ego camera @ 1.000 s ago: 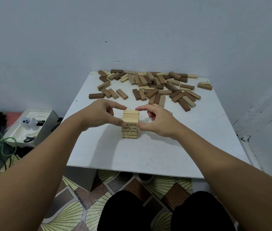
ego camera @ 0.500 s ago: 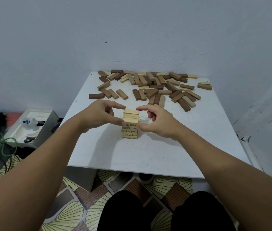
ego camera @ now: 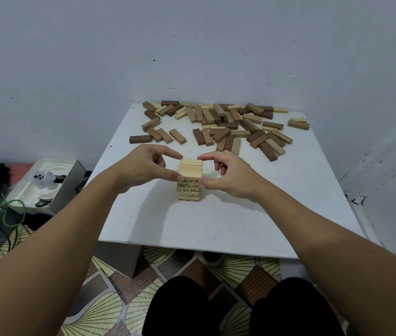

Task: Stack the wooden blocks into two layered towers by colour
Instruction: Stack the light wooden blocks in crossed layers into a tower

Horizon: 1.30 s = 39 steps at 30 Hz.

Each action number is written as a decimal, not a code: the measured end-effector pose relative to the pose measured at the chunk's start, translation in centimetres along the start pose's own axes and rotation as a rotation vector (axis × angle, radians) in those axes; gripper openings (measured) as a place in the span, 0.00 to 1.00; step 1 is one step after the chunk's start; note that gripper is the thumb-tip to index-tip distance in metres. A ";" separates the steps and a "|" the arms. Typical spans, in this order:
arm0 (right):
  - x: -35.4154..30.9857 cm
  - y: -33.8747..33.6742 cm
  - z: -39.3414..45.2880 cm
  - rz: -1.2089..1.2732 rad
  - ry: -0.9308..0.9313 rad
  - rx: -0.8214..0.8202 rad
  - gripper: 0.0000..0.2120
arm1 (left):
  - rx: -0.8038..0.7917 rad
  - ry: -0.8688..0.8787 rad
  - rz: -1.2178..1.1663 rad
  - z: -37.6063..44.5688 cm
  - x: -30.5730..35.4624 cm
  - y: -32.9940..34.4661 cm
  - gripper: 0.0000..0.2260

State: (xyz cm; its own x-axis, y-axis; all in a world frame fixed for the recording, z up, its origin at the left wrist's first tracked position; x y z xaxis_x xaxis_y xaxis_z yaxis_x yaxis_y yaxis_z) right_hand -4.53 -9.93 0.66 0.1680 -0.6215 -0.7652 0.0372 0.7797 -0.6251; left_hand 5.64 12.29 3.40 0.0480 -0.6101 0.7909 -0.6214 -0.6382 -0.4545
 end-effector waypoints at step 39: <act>7.5 1.6 22.4 -0.849 -0.123 -0.105 0.17 | 0.829 0.075 0.531 19.6 -3.4 -3.0 0.22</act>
State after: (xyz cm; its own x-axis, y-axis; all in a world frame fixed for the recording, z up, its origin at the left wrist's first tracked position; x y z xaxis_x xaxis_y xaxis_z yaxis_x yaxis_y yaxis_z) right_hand 18.84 -11.60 -2.63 0.2305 -0.9730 -0.0146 0.1082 0.0406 -0.9933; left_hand 22.72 7.11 -5.98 -0.1456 -0.8994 0.4122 0.1986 -0.4347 -0.8784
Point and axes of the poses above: each hand's wrist, its own z-axis towards the middle knuckle, its own y-axis out of the palm, x = y × z, the point moved 2 cm from there along z, towards the middle knuckle, and after that the axes turned 13 degrees about -y, right-handed, at the moved point
